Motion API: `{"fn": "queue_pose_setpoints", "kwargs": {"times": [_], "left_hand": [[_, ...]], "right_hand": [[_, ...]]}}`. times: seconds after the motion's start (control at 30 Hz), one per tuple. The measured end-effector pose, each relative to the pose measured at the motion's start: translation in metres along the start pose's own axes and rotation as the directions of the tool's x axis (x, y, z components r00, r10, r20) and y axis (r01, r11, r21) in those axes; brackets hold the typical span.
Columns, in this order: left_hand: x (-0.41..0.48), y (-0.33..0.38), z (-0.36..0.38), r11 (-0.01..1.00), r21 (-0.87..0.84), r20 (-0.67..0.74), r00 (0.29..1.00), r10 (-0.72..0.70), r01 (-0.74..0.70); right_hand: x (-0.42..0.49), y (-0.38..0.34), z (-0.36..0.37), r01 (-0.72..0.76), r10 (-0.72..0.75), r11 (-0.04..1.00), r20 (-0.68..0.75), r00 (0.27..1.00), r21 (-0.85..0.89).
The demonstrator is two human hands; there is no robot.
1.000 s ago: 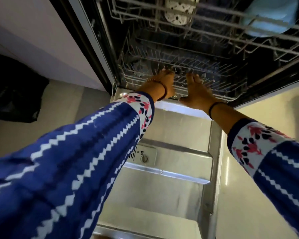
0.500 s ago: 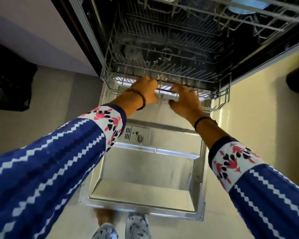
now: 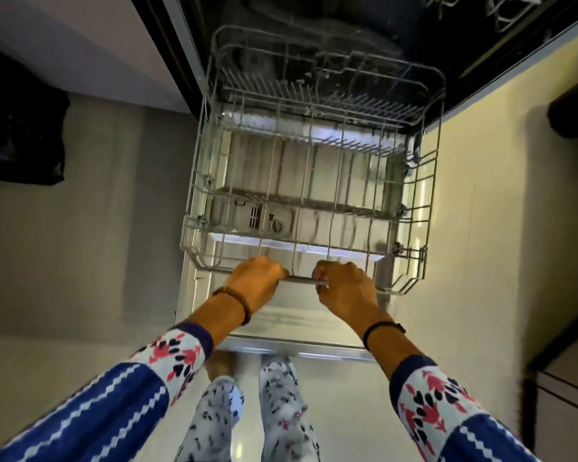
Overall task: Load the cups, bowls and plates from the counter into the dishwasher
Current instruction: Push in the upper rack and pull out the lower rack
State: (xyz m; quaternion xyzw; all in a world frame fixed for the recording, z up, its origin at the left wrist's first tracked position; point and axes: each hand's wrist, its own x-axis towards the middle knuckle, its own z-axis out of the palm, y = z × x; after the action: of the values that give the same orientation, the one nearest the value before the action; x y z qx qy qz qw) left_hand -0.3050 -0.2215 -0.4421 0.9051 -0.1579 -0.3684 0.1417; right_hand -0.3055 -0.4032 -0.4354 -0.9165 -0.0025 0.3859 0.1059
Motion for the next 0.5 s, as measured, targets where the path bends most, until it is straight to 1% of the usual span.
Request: {"fn": "queue_pose_setpoints", "kwargs": {"times": [0.1,0.2,0.27,0.3,0.37,0.43,0.5], "left_hand": [[-0.023,0.002,0.021,0.999,-0.047,0.032,0.999,0.007,-0.005],[-0.039,0.003,0.041,0.997,-0.072,0.066,0.998,0.002,0.003],[-0.045,0.006,0.051,0.995,-0.097,0.091,0.996,-0.013,0.022],[-0.047,0.005,0.055,0.993,-0.114,0.093,0.995,-0.020,0.030],[-0.051,0.004,0.057,0.985,-0.158,0.083,0.995,-0.050,0.063],[-0.052,0.006,0.054,0.975,-0.207,0.049,0.996,-0.075,0.084],[-0.057,0.005,0.043,0.953,-0.280,-0.004,0.992,-0.122,0.116]], "right_hand": [[-0.012,-0.001,0.014,-0.004,0.004,1.000,0.172,0.985,0.000],[-0.008,-0.005,0.020,0.022,-0.027,1.000,0.368,0.930,0.016],[-0.006,-0.009,0.023,0.039,-0.041,0.999,0.447,0.894,0.014],[-0.005,-0.012,0.024,0.053,-0.050,0.999,0.454,0.890,0.005],[-0.007,-0.022,0.026,0.093,-0.081,0.996,0.410,0.908,-0.008],[-0.011,-0.030,0.025,0.121,-0.120,0.993,0.314,0.942,0.019],[-0.017,-0.044,0.021,0.130,-0.146,0.988,0.217,0.965,0.087]]}}
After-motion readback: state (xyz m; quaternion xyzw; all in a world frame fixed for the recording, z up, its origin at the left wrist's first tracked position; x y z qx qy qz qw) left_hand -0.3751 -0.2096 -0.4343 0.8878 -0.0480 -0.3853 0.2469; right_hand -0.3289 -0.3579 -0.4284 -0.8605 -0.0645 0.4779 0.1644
